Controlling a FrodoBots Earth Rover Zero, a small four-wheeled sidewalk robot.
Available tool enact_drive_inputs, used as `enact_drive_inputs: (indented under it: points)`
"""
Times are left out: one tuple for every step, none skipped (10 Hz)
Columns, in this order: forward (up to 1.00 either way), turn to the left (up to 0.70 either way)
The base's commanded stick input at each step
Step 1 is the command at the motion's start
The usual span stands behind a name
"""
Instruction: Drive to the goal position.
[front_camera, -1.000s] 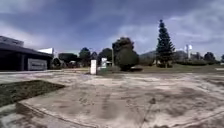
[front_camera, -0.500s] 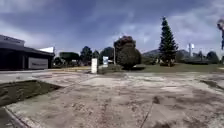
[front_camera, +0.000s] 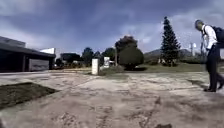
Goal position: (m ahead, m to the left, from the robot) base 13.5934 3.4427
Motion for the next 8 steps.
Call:
enact_drive_inputs:
  points:
    - [0.70, 0.00]
    - [0.70, 0.00]
    - [0.70, 0.00]
    - [0.70, 0.00]
    - [0.70, 0.00]
    - [0.70, 0.00]
    - [0.70, 0.00]
    - [0.70, 0.00]
